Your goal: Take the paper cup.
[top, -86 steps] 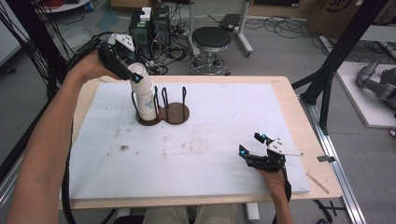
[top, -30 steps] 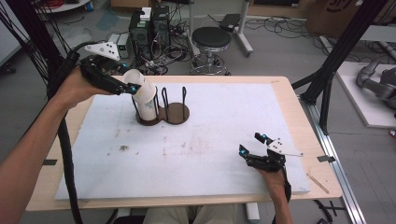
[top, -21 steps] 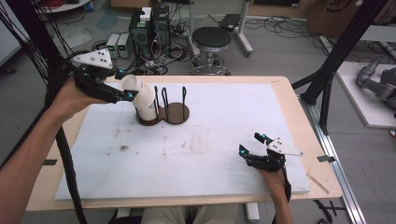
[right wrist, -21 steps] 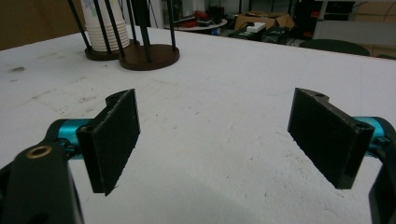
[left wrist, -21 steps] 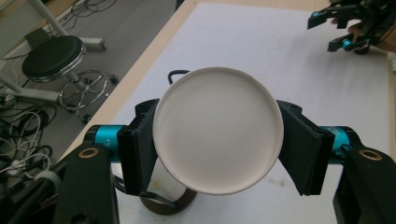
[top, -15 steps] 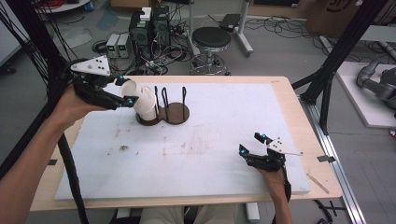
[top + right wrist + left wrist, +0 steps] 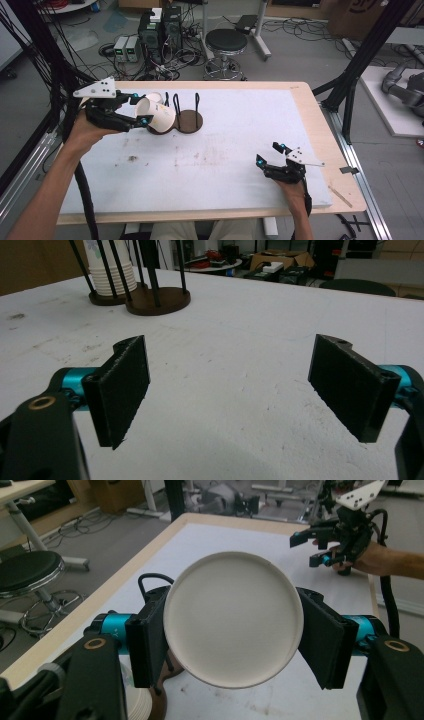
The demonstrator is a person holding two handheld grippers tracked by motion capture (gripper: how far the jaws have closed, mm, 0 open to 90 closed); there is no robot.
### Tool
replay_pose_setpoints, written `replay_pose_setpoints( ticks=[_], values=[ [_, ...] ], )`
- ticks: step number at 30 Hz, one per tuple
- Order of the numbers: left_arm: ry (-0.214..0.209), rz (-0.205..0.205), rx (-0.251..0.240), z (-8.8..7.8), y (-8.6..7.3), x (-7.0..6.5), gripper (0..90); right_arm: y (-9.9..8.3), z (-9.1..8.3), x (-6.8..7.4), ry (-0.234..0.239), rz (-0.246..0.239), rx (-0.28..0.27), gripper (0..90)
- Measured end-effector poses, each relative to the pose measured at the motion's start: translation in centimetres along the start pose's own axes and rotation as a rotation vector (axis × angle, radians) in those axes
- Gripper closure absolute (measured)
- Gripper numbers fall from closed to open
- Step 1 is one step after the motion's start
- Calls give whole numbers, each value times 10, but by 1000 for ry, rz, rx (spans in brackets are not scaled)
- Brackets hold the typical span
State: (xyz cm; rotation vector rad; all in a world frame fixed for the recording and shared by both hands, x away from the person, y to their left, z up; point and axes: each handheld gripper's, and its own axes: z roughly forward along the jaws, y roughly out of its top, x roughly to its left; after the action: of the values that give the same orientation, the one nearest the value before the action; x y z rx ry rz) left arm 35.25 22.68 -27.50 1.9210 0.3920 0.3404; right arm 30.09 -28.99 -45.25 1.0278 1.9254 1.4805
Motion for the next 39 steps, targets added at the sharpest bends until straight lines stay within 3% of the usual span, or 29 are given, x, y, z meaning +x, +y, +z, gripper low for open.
replay_pose_setpoints(
  ticks=[5,9,19,31,39],
  values=[
    [4,-21,-27,5,-16,-4,352,0,0,0,0,-1,0,171],
    [-10,-45,-80,7,-28,-7,352,0,0,-1,1,5,3,171],
    [-50,-61,-107,15,-46,-15,353,0,1,0,-2,5,6,171],
    [-130,-59,-161,25,-62,-21,352,0,0,1,-10,-3,1,171],
    [-153,-48,-184,24,-70,-23,352,0,0,2,-13,-7,-2,171]
  ],
)
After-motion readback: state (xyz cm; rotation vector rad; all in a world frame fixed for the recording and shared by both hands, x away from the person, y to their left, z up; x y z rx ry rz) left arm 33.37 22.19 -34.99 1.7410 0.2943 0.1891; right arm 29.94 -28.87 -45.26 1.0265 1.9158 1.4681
